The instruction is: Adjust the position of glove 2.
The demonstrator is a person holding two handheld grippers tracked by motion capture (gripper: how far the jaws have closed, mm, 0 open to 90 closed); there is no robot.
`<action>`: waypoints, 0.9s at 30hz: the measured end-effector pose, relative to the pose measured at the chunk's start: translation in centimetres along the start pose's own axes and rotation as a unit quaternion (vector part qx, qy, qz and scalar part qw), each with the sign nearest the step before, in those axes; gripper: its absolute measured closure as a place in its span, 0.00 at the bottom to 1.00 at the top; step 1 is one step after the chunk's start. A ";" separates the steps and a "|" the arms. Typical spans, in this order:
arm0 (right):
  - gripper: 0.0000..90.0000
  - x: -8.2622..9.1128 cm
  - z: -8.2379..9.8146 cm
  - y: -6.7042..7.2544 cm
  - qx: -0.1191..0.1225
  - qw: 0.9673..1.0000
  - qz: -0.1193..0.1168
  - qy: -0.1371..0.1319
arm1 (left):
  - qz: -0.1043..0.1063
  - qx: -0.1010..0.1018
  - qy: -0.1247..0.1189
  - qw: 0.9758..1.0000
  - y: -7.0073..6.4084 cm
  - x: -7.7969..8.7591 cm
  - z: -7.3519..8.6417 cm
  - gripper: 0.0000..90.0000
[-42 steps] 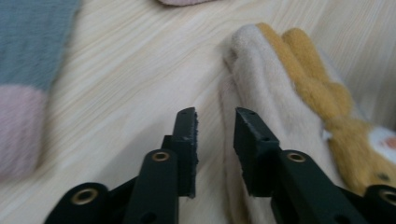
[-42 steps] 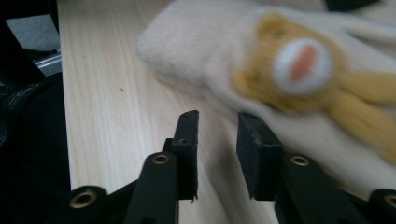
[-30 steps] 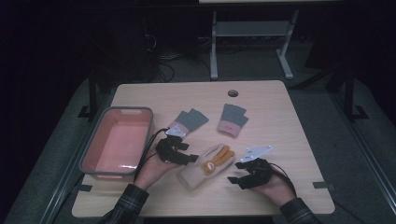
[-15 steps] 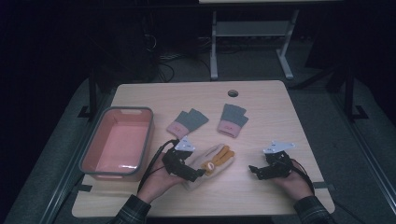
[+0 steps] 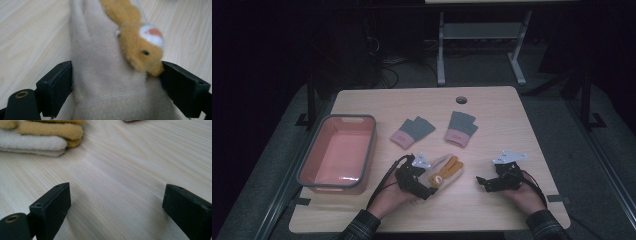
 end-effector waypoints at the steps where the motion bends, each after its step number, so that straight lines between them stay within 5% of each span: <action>1: 0.09 0.0 0.0 0.0 0.001 1.000 0.000 0.000 | 0.001 0.000 0.004 1.000 0.0 -0.2 0.1 0.14; 11: 0.09 0.0 0.0 0.0 0.005 1.000 -0.001 -0.001 | -0.022 -0.024 0.018 0.999 -0.4 -0.9 0.2 0.16; 20: 0.09 0.0 0.0 0.0 0.010 1.000 -0.004 -0.001 | -0.023 -0.025 0.007 0.999 0.3 -0.3 0.5 0.42; 27: 0.09 0.0 0.0 0.1 0.010 1.000 -0.007 0.000 | 0.039 0.000 -0.002 0.999 1.6 0.2 0.7 0.72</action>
Point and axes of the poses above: each handheld gripper's, and its own axes: x roughly backward along the jaws, z roughly out of its underside, y roughly to its left, the point moved 2 cm from there along -x, roughly forward along the jaws, and after that the axes turned 10 degrees about y, right-handed, at the moved point
